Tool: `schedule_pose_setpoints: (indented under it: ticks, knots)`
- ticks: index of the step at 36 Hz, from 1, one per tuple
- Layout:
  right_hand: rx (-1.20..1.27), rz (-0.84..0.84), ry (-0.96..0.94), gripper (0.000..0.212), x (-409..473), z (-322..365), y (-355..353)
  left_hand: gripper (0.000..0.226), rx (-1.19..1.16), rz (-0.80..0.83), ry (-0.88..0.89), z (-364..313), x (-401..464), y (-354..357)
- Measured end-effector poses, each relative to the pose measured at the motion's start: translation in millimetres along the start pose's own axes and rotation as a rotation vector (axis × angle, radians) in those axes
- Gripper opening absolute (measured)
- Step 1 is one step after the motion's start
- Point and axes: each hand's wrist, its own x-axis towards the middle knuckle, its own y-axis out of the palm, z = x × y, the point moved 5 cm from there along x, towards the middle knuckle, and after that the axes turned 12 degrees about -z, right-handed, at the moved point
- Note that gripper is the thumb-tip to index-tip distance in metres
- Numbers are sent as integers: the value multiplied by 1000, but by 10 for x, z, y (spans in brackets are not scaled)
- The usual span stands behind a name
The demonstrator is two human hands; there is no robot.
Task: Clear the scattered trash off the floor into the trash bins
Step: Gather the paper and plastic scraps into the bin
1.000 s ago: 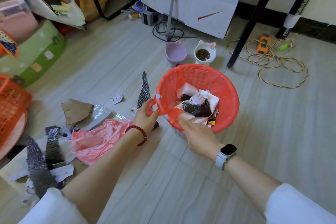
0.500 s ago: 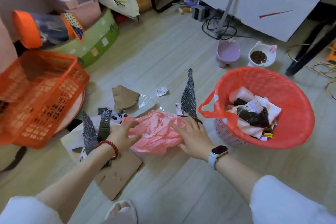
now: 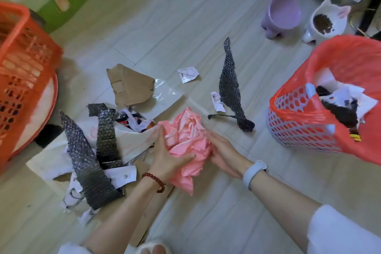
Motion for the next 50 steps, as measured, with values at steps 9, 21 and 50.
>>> schedule_pose_setpoints:
  ticks: [9, 21, 50]
  knots:
    - [170, 157, 212, 38, -101, 192, 150, 94, 244, 195, 326, -657, 328, 53]
    - [-780, -68, -620, 107, -83, 768, -6, 38, -194, 16, 46, -698, 582, 201]
    - [-339, -632, -1188, 53, -1235, 2725, -1337, 42, -231, 200, 322, -2563, 237, 1150]
